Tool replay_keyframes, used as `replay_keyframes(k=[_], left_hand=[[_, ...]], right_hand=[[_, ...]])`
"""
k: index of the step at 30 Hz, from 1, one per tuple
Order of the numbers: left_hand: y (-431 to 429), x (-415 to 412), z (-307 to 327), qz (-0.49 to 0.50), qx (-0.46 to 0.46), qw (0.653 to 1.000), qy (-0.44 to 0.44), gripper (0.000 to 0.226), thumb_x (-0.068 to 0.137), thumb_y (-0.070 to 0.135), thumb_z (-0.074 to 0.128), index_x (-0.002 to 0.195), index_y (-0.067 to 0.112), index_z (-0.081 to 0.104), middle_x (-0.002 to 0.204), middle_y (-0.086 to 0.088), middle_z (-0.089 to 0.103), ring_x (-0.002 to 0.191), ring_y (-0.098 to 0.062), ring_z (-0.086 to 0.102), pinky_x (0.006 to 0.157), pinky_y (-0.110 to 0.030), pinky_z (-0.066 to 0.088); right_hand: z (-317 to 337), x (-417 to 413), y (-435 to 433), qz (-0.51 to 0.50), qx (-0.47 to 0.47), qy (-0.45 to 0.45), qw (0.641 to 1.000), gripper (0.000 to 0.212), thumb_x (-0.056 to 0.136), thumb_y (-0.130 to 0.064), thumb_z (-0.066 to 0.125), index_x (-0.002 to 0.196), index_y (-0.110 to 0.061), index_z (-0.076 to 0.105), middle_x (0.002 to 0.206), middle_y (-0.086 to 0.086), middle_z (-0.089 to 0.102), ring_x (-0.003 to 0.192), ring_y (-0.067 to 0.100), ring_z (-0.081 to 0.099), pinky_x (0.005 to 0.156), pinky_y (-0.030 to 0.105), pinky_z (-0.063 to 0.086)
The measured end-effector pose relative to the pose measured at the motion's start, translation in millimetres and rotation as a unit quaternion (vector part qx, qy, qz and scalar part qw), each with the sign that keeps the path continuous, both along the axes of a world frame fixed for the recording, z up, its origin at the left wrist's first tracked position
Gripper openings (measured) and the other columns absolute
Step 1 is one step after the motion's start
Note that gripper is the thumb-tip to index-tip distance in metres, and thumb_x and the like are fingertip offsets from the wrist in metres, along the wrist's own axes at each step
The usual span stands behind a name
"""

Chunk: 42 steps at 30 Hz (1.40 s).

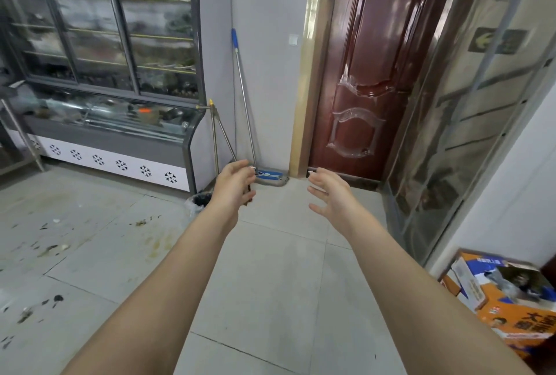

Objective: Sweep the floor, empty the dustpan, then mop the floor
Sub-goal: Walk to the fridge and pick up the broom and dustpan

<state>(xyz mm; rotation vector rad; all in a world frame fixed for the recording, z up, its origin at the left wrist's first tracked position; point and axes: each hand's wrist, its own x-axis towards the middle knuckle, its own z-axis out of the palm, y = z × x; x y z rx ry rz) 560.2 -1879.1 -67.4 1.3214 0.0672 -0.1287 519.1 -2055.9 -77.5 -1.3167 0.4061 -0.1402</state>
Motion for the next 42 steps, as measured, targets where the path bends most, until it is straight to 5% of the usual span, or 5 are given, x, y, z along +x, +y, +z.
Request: replay_keyframes(k=[13, 26, 30, 36, 42], left_hand=[[-148, 148, 3, 0.058, -0.002, 0.998, 0.006, 0.031, 0.094, 0.008, 0.053, 0.125, 0.009, 0.052, 0.111, -0.007, 0.058, 0.111, -0.019, 0.056, 0.094, -0.036, 0.047], [-220, 276, -2, 0.093, 0.04, 0.995, 0.008, 0.035, 0.095, 0.009, 0.051, 0.129, 0.008, 0.051, 0.118, -0.008, 0.057, 0.105, -0.015, 0.054, 0.098, -0.036, 0.047], [-231, 339, -2, 0.089, 0.027, 0.996, 0.009, 0.033, 0.095, 0.009, 0.051, 0.128, 0.01, 0.051, 0.119, -0.005, 0.055, 0.107, -0.015, 0.054, 0.092, -0.033, 0.049], [-239, 452, -5, 0.108, 0.018, 0.994, 0.01, 0.023, 0.096, 0.009, 0.049, 0.118, 0.014, 0.052, 0.103, 0.0, 0.058, 0.094, -0.011, 0.056, 0.085, -0.03, 0.05], [-246, 550, -6, 0.126, 0.035, 0.991, 0.013, 0.031, 0.097, 0.01, 0.048, 0.128, 0.011, 0.05, 0.117, -0.004, 0.055, 0.107, -0.015, 0.055, 0.093, -0.034, 0.048]], right_hand=[[5, 173, -144, 0.08, -0.029, -0.003, 0.996, 0.046, 0.091, -0.023, 0.059, 0.134, -0.022, 0.045, 0.125, 0.0, 0.053, 0.122, 0.016, 0.049, 0.101, 0.042, 0.038], [-8, 321, -216, 0.116, 0.001, 0.017, 0.993, 0.028, 0.093, -0.028, 0.056, 0.119, -0.024, 0.051, 0.12, -0.002, 0.056, 0.115, 0.015, 0.051, 0.088, 0.036, 0.04], [-10, 386, -228, 0.116, -0.004, 0.027, 0.993, 0.02, 0.094, -0.026, 0.054, 0.114, -0.022, 0.053, 0.118, -0.002, 0.057, 0.108, 0.014, 0.053, 0.067, 0.028, 0.043], [-9, 502, -231, 0.137, -0.031, 0.04, 0.989, 0.026, 0.093, -0.027, 0.056, 0.119, -0.021, 0.054, 0.129, -0.002, 0.056, 0.121, 0.015, 0.052, 0.082, 0.033, 0.043], [-12, 605, -231, 0.165, -0.037, 0.011, 0.986, 0.029, 0.091, -0.028, 0.058, 0.119, -0.022, 0.051, 0.132, 0.001, 0.055, 0.125, 0.017, 0.049, 0.098, 0.04, 0.042]])
